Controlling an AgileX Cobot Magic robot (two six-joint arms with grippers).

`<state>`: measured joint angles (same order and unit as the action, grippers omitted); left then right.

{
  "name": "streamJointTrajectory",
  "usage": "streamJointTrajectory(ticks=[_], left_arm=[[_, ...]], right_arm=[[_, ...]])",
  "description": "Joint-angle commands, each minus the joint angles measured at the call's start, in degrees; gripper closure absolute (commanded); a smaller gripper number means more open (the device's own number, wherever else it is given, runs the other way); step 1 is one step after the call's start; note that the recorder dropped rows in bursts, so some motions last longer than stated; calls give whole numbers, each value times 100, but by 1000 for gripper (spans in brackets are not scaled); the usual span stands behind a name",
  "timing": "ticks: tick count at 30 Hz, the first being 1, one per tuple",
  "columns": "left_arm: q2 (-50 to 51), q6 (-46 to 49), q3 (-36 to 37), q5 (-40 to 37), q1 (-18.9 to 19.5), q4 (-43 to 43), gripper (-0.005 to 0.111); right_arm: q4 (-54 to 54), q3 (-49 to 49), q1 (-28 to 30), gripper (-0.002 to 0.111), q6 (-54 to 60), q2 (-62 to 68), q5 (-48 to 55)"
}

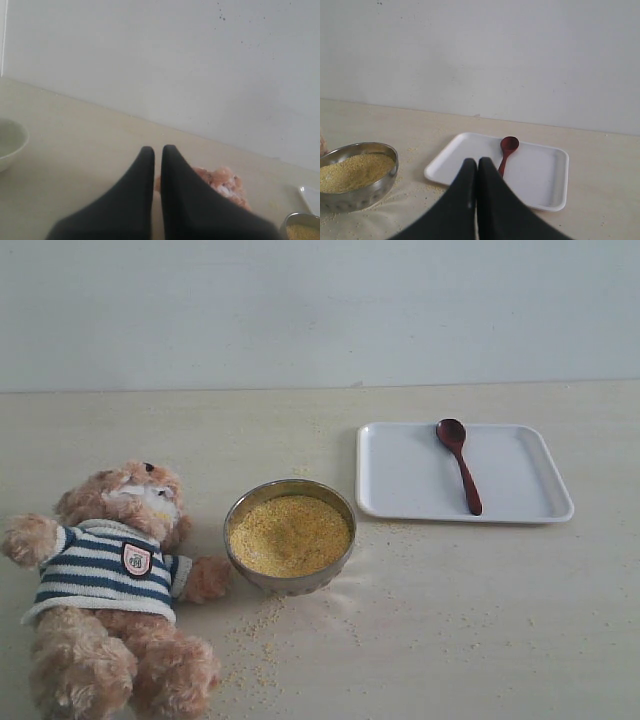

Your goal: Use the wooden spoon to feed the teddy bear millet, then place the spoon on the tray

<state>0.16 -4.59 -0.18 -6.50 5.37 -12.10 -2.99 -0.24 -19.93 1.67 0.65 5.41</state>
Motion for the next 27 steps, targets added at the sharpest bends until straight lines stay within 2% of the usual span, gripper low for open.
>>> streamJointTrajectory(ticks=[1, 12, 27], left_arm=[[-16, -148, 18, 85, -53, 146, 102], [-16, 227, 18, 71, -52, 61, 102], [-16, 225, 18, 60, -52, 62, 102]], right_arm=[[6, 24, 7, 108, 12, -2, -18], [19, 24, 7, 108, 12, -2, 8], [19, 24, 7, 108, 12, -2, 8]])
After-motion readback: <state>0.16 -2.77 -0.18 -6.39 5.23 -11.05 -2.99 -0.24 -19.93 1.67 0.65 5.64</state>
